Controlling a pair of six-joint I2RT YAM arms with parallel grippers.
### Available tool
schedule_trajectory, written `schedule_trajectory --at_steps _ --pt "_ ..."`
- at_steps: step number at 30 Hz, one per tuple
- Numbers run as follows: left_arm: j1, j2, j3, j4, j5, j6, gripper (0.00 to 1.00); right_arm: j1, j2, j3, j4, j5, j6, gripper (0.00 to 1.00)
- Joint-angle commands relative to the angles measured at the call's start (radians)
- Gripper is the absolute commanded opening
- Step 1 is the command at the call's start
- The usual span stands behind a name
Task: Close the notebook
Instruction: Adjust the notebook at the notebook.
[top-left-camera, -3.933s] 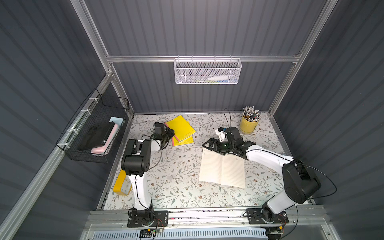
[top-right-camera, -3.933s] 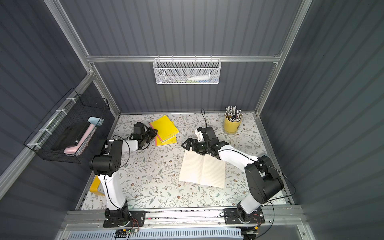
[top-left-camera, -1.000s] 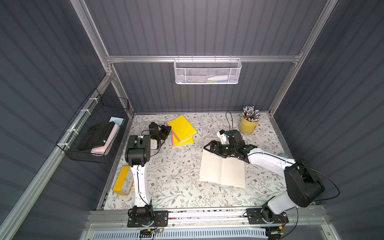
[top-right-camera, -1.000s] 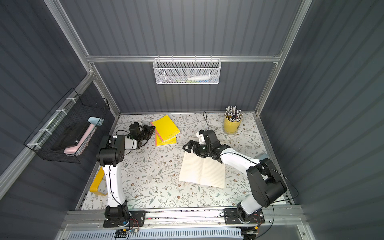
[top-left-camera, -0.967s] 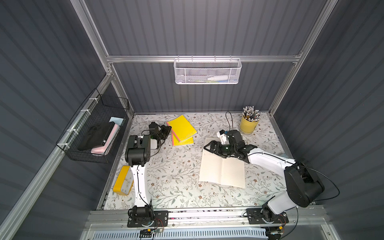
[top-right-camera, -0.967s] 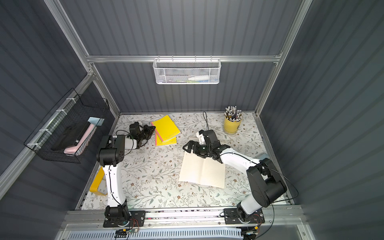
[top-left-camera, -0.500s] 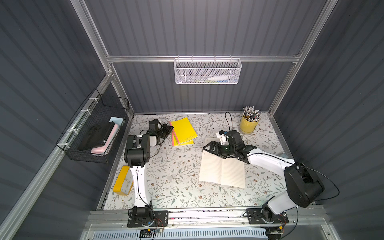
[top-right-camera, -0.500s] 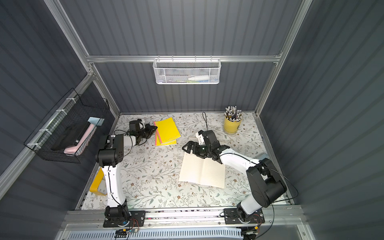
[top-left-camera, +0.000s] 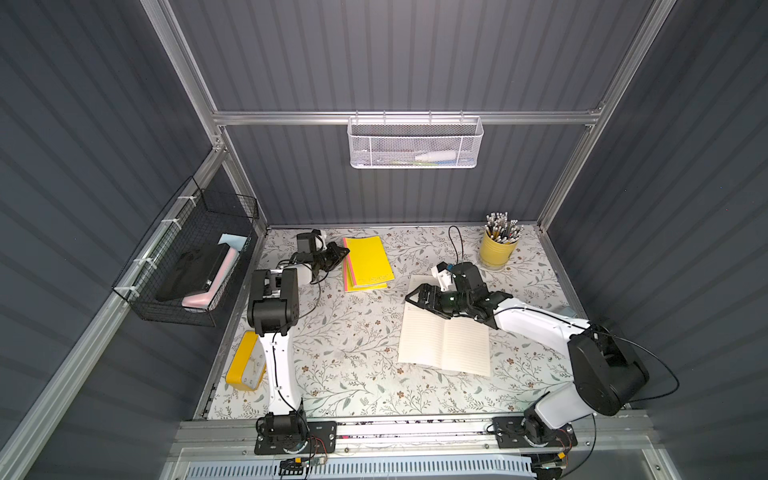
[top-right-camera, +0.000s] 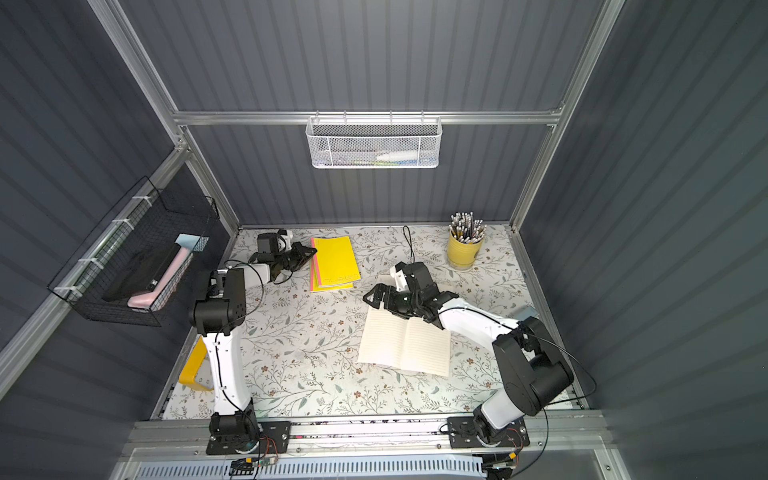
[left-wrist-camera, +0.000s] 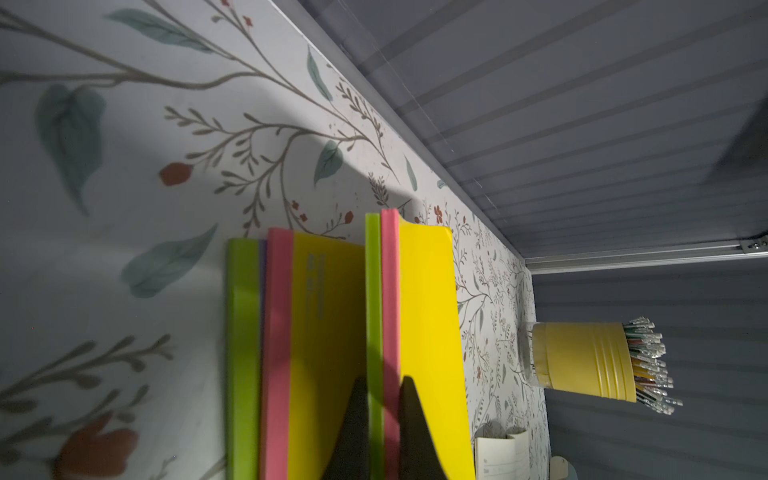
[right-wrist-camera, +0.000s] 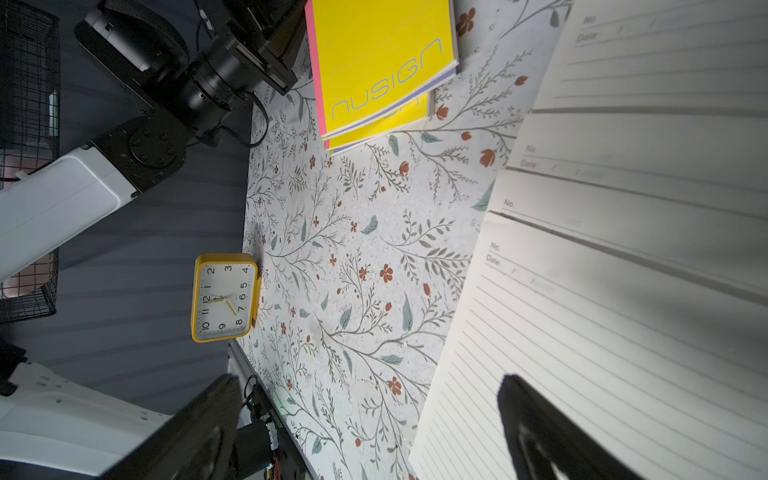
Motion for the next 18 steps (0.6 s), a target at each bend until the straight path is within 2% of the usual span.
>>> schedule_trajectory --at_steps 1,18 --pt "0.01 -0.02 0.085 -0.09 0.058 0.085 0.0 0.005 -0.027 -0.009 0.002 0.014 0.001 0.99" --pt "0.06 0.006 0.142 -0.244 0.137 0.169 0.0 0.011 -0.018 -0.003 0.004 0.017 0.003 0.99"
